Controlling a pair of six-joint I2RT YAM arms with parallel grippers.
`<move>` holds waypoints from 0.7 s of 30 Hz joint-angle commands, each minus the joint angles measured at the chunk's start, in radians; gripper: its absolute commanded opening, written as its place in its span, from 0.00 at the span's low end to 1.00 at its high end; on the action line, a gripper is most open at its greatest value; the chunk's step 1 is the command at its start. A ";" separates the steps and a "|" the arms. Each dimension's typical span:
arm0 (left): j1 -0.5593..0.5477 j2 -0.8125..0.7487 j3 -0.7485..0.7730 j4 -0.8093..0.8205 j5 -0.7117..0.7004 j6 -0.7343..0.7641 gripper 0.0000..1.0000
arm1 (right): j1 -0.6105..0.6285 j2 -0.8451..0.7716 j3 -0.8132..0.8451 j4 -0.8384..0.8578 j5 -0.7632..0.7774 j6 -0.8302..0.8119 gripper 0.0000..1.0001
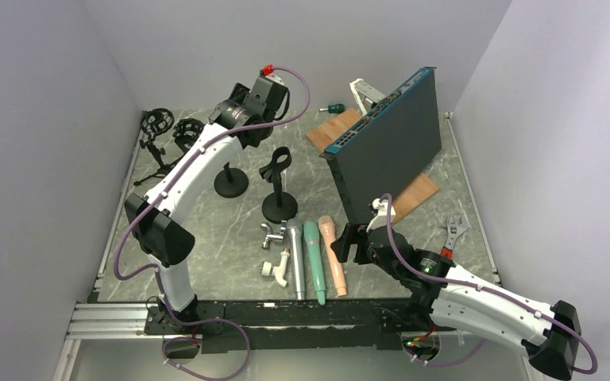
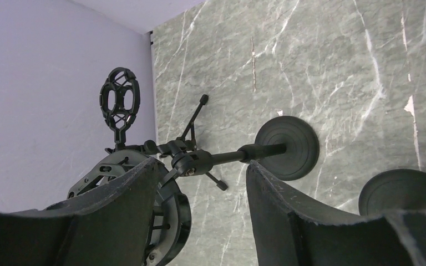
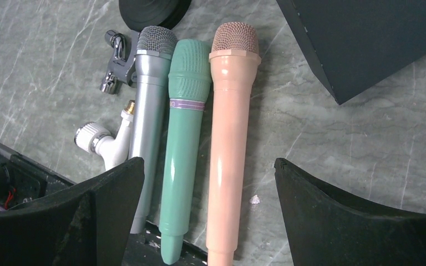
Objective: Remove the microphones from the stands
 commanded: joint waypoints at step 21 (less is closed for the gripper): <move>0.043 0.009 -0.122 0.040 -0.110 -0.099 0.65 | 0.004 -0.023 0.007 -0.003 0.022 0.018 0.89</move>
